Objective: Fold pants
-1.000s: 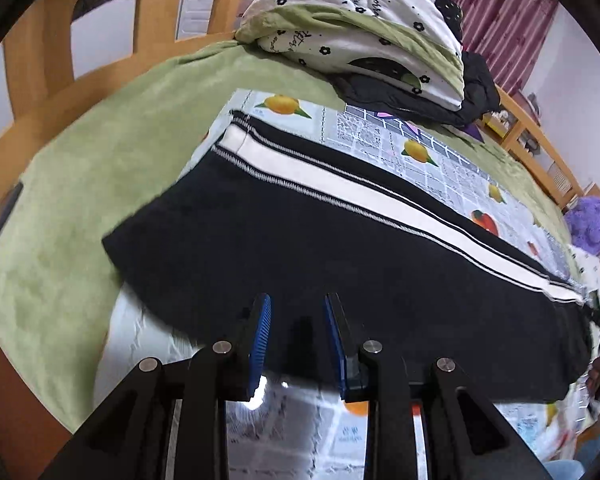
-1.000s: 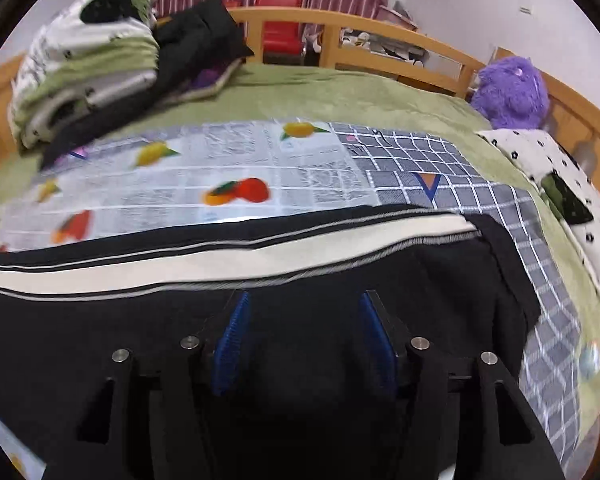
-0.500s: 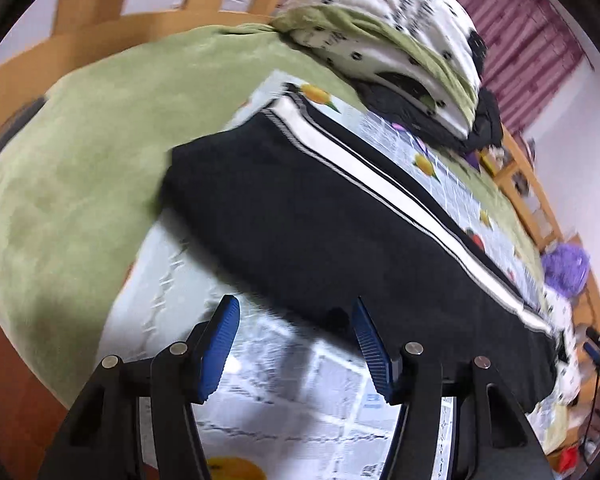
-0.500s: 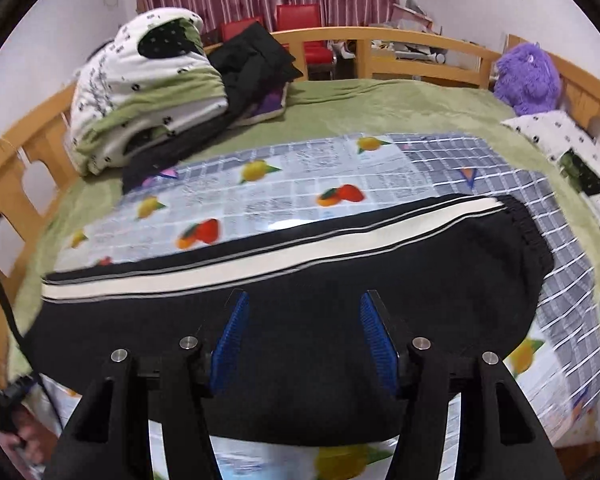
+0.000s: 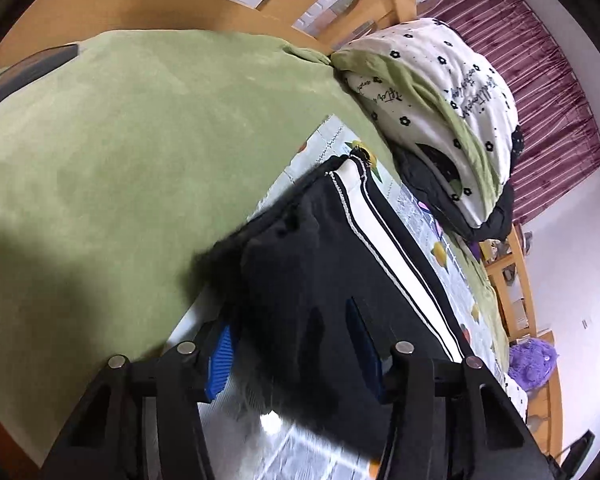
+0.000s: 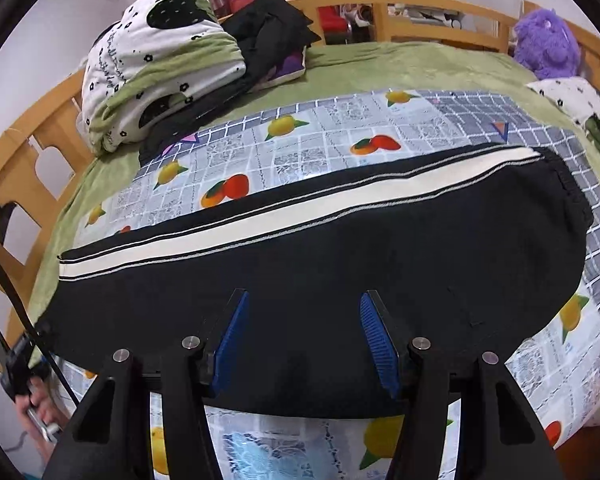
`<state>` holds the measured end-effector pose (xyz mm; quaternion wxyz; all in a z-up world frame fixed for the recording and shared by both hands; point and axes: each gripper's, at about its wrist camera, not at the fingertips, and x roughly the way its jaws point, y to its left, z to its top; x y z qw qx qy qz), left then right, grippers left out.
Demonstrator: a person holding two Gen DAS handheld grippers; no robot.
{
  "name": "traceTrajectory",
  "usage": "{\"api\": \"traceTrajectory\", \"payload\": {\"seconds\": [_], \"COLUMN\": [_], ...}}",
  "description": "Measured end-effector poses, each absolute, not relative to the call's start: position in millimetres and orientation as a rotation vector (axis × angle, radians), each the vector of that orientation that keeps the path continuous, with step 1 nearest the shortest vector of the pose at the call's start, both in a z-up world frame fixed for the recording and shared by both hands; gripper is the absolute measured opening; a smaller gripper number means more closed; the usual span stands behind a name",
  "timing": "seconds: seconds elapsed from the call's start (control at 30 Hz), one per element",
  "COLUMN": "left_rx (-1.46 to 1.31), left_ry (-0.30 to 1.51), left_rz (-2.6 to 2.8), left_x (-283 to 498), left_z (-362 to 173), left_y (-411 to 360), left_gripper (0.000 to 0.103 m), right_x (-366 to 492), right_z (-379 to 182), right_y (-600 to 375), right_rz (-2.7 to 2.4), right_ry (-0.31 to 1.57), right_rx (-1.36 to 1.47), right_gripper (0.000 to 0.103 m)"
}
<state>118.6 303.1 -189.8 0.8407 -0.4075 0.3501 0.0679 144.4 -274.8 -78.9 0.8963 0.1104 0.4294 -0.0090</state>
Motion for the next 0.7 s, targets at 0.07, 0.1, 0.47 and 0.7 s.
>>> {"api": "traceTrajectory", "payload": {"seconds": [0.07,0.1,0.47,0.7], "left_rx": [-0.859,-0.852,-0.222,-0.083], "left_ry": [0.75,0.755,0.617,0.66], "left_rz": [0.173,0.202,0.067,-0.278], "left_x": [125,127,156,161], "left_z": [-188,-186,-48,-34], "left_y": [305,306,148,-18], "left_gripper": [0.034,0.018,0.008,0.008], "right_x": [144,144,131,107], "right_z": [-80,-81,-77,-60], "right_y": [-278,-280,-303,-366], "right_rz": [-0.005,0.007,0.015,-0.091], "right_ry": [0.886,0.891,0.83,0.74], "right_rx": [0.246,0.259,0.285,0.315], "right_gripper": [0.057,0.057,0.057,0.057]}}
